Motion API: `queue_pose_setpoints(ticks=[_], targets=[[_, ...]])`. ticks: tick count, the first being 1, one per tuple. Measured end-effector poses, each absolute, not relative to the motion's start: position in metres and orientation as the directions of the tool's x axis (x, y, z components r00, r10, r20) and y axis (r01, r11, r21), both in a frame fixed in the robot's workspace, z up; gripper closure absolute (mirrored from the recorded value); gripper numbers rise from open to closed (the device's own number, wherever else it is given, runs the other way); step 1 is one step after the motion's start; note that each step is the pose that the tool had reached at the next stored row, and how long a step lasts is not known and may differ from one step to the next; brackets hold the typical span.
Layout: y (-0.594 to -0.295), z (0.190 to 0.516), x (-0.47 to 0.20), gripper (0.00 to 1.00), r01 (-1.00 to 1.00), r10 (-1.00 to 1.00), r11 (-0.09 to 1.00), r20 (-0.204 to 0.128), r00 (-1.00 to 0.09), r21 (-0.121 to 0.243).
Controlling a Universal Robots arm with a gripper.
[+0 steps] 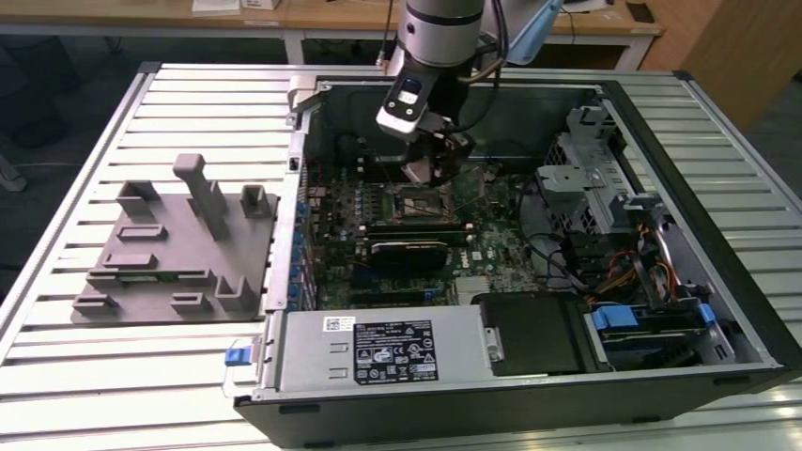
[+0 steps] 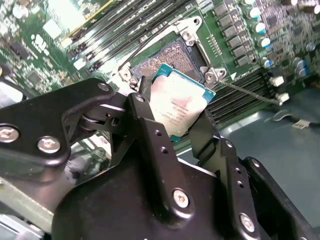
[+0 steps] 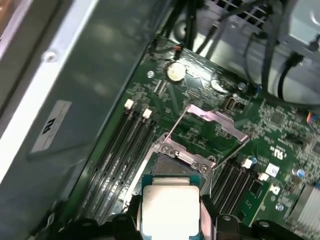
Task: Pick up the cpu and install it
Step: 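Place the cpu into insertion slot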
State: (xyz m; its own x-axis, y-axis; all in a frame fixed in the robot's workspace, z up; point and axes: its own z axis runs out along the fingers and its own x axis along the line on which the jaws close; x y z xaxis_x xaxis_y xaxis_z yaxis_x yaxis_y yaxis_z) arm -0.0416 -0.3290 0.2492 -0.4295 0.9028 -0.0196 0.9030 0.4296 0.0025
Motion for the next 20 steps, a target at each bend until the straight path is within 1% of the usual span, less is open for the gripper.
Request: queue_pose_setpoints(ticks=[15, 20], targets=[[-0.329, 0.2448, -0.0416, 0.45, 0.983, 0.983, 0.184, -0.02, -0.183, 0.004], [-0.329, 0.2435, -0.0416, 0.45, 0.991, 0.991, 0.131, -0.02, -0.131, 0.007]])
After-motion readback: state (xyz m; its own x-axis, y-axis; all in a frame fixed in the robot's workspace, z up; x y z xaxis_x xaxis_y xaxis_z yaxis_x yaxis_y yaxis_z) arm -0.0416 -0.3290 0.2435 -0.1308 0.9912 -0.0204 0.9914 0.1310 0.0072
